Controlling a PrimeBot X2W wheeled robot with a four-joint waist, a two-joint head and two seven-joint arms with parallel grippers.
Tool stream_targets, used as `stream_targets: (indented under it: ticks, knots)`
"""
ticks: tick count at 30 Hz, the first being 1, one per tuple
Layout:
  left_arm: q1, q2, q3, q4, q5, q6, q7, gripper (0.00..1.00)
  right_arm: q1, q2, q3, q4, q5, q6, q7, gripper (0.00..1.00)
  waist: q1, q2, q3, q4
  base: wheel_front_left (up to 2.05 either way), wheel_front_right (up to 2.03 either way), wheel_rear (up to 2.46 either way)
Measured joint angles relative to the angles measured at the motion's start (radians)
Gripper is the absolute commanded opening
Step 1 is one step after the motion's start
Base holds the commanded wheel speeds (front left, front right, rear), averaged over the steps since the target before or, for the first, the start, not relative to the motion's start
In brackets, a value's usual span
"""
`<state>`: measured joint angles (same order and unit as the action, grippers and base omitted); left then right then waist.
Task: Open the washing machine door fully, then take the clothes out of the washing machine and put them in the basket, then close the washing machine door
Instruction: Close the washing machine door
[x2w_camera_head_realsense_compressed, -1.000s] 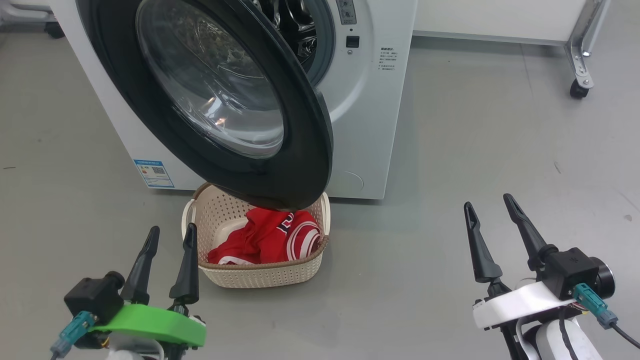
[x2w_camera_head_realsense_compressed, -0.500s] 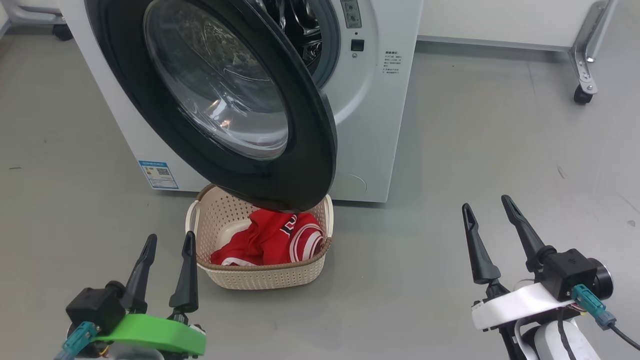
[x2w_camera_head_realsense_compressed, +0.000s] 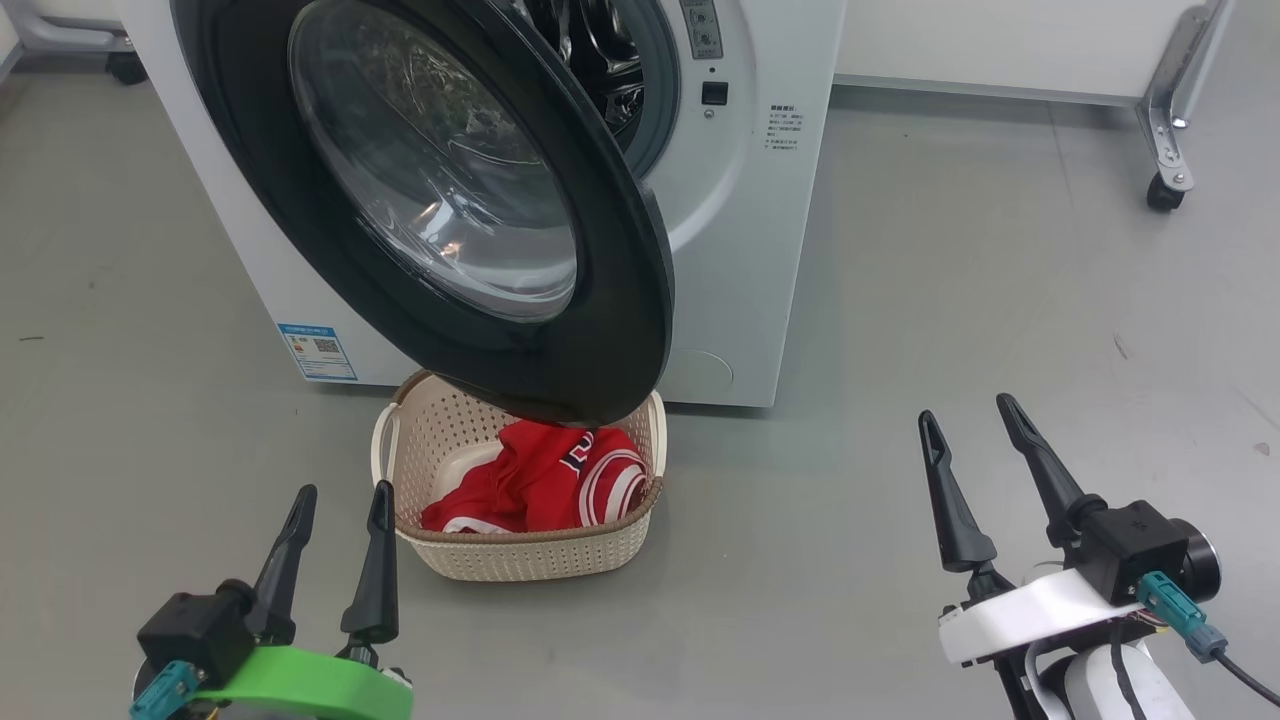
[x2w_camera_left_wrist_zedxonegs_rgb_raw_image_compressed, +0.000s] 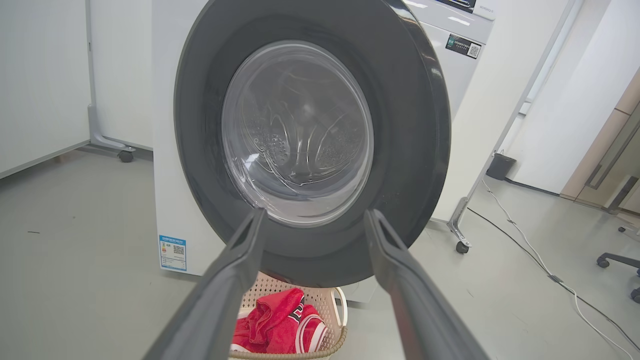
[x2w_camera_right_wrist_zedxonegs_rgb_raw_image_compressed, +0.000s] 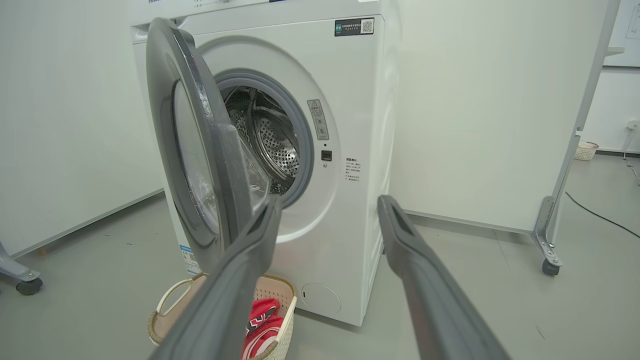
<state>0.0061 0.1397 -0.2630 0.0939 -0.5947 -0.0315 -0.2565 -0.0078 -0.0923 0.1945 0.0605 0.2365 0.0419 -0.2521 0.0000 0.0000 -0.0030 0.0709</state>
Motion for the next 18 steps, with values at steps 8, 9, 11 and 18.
stream_targets:
  ticks: [8, 9, 11, 18]
  knots:
    - [0.011, -0.008, 0.003, -0.001, 0.017, -0.009, 0.0, 1.0, 0.003, 0.001, 0.0, 0.0, 0.0, 0.0, 0.0, 1.0, 0.0, 0.0, 0.001, 0.0, 0.0, 0.0, 0.0]
    - [0.013, -0.01, 0.003, -0.001, 0.017, -0.009, 0.0, 1.0, 0.005, 0.001, 0.0, 0.0, 0.0, 0.0, 0.0, 1.0, 0.0, 0.0, 0.001, 0.0, 0.0, 0.0, 0.0]
    - [0.015, -0.013, 0.005, 0.0, 0.017, -0.009, 0.0, 1.0, 0.01, 0.001, 0.0, -0.001, 0.0, 0.0, 0.0, 1.0, 0.0, 0.0, 0.002, 0.001, 0.0, 0.0, 0.0]
    - [0.015, -0.025, 0.005, -0.004, 0.026, -0.018, 0.0, 1.0, 0.016, -0.001, -0.008, -0.019, -0.003, 0.0, 0.0, 1.0, 0.0, 0.0, 0.02, 0.008, 0.0, 0.0, 0.0]
